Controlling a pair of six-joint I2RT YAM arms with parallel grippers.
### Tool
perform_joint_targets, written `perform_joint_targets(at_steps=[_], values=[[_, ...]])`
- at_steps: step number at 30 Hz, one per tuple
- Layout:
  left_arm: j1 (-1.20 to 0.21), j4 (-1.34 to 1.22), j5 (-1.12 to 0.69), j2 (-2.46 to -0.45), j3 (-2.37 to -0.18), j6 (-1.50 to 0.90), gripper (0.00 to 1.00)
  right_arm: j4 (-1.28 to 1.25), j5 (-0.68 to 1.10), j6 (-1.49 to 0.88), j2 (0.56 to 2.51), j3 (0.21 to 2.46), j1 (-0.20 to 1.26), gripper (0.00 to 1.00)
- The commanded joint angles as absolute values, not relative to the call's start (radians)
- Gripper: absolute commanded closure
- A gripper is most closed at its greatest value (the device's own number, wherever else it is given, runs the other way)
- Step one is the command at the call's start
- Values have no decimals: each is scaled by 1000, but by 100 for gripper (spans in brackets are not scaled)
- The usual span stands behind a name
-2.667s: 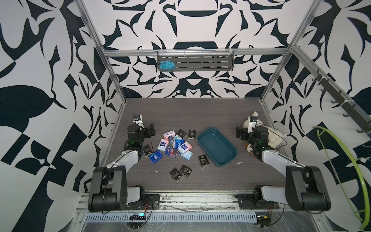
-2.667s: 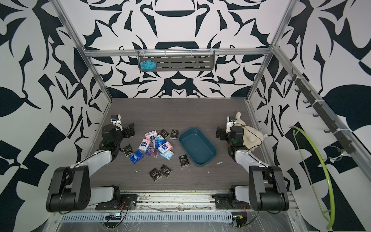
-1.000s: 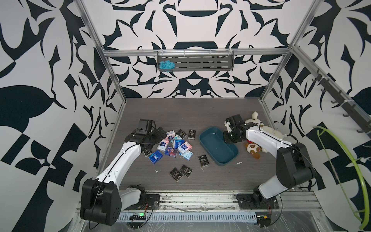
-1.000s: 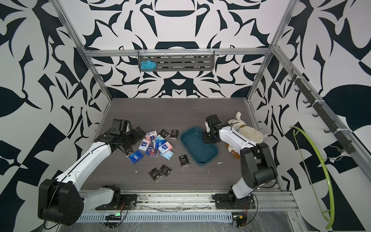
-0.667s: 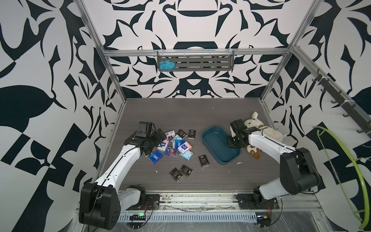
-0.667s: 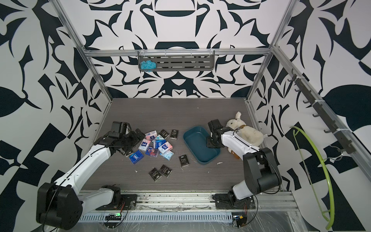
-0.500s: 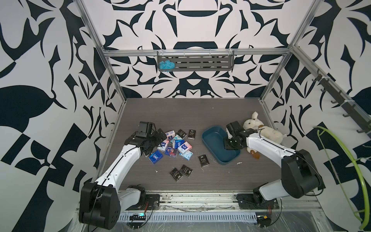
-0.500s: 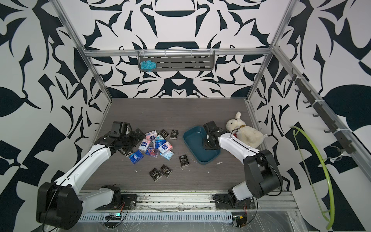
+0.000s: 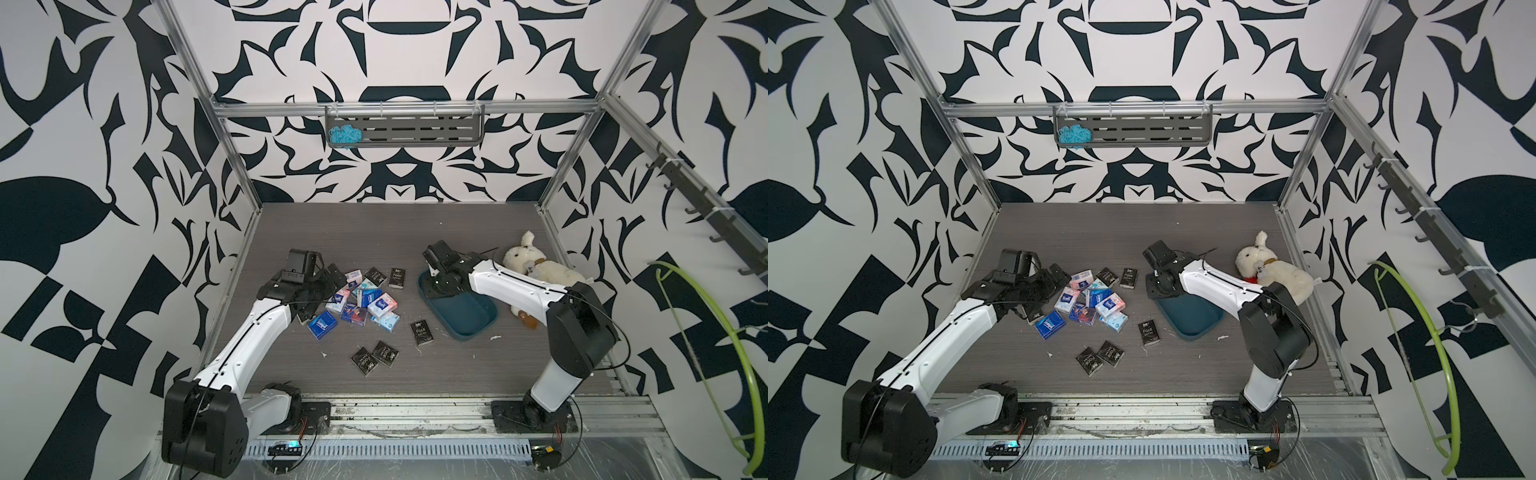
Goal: Put the pocket tissues into the storage box
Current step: Pick up the pocket tissues from the center of the board.
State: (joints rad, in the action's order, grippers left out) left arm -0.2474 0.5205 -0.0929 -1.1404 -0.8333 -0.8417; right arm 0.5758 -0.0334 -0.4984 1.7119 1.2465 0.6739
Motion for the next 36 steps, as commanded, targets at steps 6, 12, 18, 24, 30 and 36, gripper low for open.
perform_joint_targets(at_steps=[6,12,18,24,30,36], values=[[-249,573,-83,-1066,-781,-849,1,568,150,-641,1706,1290,777,46],[-250,599,-88,-1026,-761,-847,1,342,306,-794,1786,1220,785,39],[-249,629,-81,-954,-724,-856,1,229,376,-873,1904,1246,785,35],[-249,650,-73,-893,-703,-871,1,147,382,-906,1959,1276,785,38],[-249,679,-63,-848,-699,-881,1,83,387,-904,1986,1292,785,51],[-249,696,-56,-801,-684,-908,1,73,410,-869,1999,1334,785,83]])
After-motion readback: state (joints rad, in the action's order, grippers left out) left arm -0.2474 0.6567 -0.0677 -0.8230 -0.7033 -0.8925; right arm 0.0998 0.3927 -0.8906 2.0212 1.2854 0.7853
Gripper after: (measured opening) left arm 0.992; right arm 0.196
